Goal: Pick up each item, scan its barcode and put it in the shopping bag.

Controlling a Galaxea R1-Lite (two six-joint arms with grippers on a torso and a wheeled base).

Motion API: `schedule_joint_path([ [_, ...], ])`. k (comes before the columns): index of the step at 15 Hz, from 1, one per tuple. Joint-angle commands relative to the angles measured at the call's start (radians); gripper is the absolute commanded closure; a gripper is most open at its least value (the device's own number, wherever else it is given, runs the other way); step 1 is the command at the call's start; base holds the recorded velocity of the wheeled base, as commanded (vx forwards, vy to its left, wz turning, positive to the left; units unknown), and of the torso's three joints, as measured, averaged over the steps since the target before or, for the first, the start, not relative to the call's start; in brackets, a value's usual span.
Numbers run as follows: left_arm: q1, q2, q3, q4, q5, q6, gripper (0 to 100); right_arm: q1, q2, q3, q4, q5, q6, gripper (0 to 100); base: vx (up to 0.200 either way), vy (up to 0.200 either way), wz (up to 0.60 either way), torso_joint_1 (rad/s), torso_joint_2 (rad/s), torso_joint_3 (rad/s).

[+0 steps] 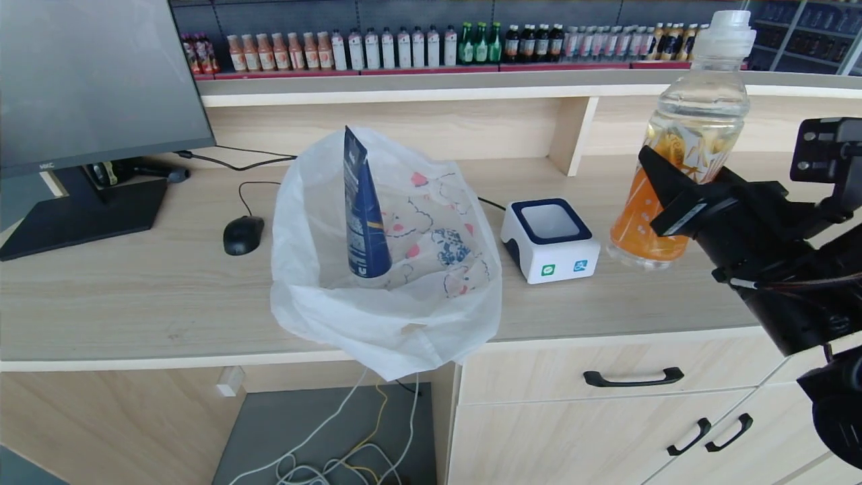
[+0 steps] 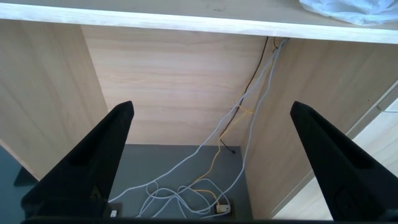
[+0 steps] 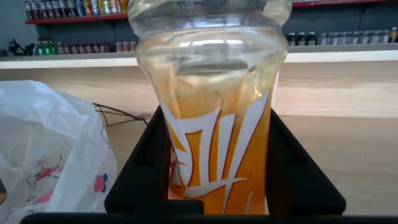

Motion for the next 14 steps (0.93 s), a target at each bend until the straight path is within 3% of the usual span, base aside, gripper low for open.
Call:
schedule_joint_path([
  [1, -0.001, 0.0, 0.0, 0.0, 0.0, 0.0, 0, -0.012, 0.038, 0.011, -0.004, -0.002, 0.054, 100, 0.0, 0.0, 0.0, 0.0, 0.0, 0.0],
  [5, -0.001, 0.0, 0.0, 0.0, 0.0, 0.0, 0, -0.041, 0.146, -0.179, -0.004, 0.01, 0.288, 100, 0.0, 0.0, 0.0, 0.0, 0.0, 0.0],
  [6, 0.001, 0.0, 0.0, 0.0, 0.0, 0.0, 0, -0.041, 0.153, -0.221, -0.004, 0.061, 0.31, 100, 0.0, 0.0, 0.0, 0.0, 0.0, 0.0],
  [9, -0.001, 0.0, 0.0, 0.0, 0.0, 0.0, 0, -0.041, 0.176, -0.262, -0.004, 0.173, 0.437, 100, 0.0, 0.0, 0.0, 0.0, 0.0, 0.0],
  [14, 0.001, 0.0, 0.0, 0.0, 0.0, 0.0, 0, -0.041, 0.238, -0.342, -0.004, 0.164, 0.635, 100, 0.0, 0.0, 0.0, 0.0, 0.0, 0.0],
])
